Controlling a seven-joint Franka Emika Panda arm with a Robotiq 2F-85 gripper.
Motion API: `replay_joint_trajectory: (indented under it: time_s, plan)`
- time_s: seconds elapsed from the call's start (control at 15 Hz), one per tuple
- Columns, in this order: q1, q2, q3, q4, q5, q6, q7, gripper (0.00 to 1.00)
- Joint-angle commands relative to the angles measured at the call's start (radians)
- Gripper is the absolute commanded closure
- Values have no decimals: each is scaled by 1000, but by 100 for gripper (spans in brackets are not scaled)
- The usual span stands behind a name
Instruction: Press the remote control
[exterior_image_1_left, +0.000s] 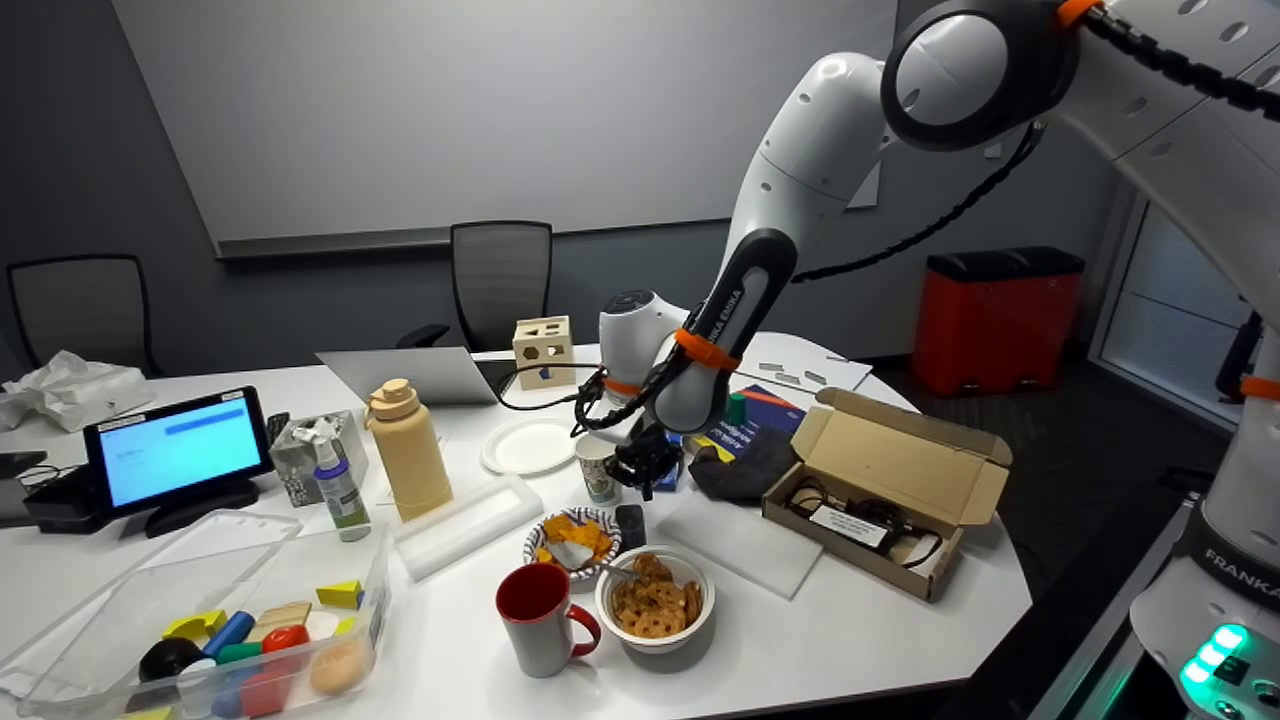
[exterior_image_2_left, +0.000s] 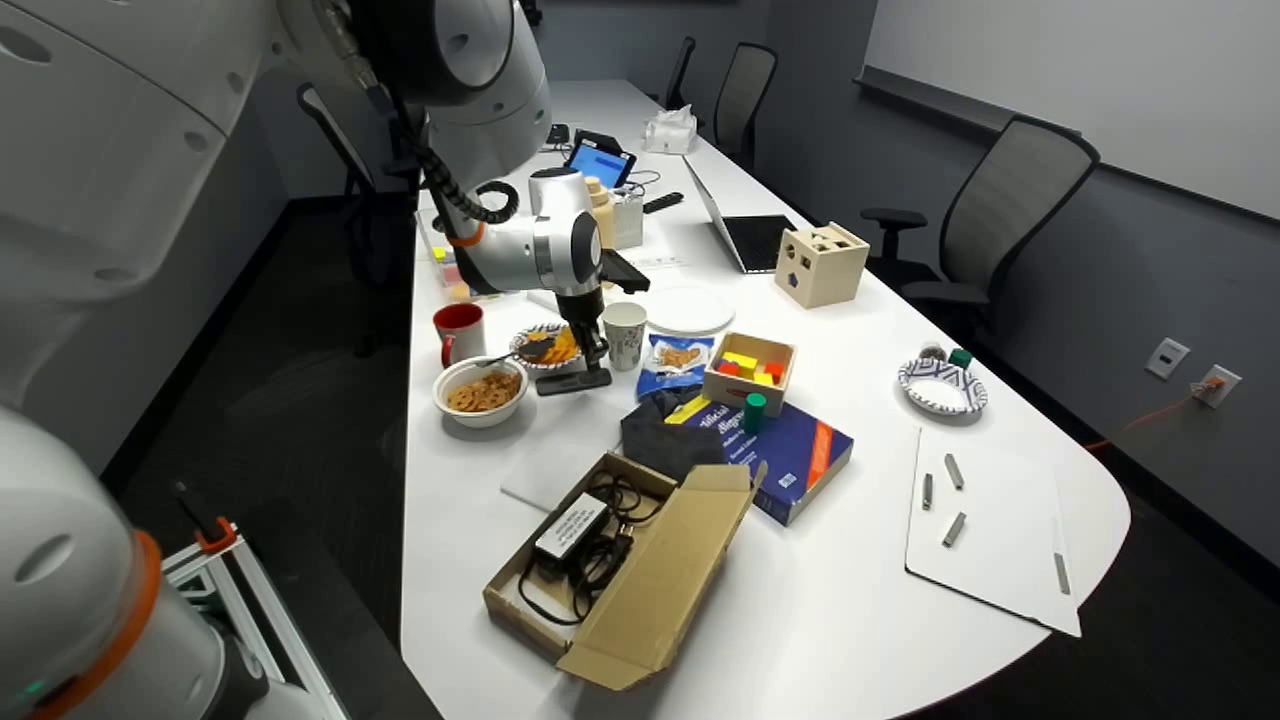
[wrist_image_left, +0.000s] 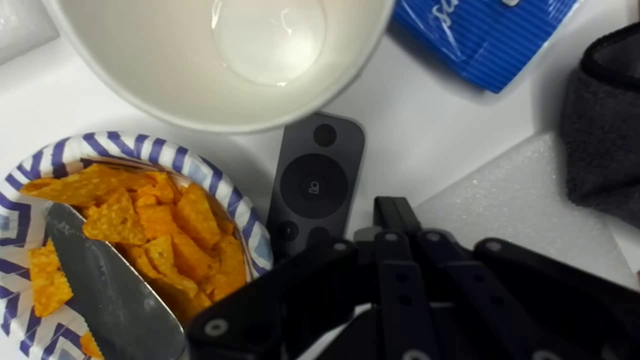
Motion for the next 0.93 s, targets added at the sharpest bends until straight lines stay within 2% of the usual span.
replay_joint_trajectory:
  time_s: [0.0, 0.33, 0.87]
  plan:
    - [-13, 39, 20, 44, -16, 31, -18, 100]
    - [-23, 81, 38, 84, -5, 31, -44, 100]
    - [-4, 136, 21, 165, -14, 13, -47, 100]
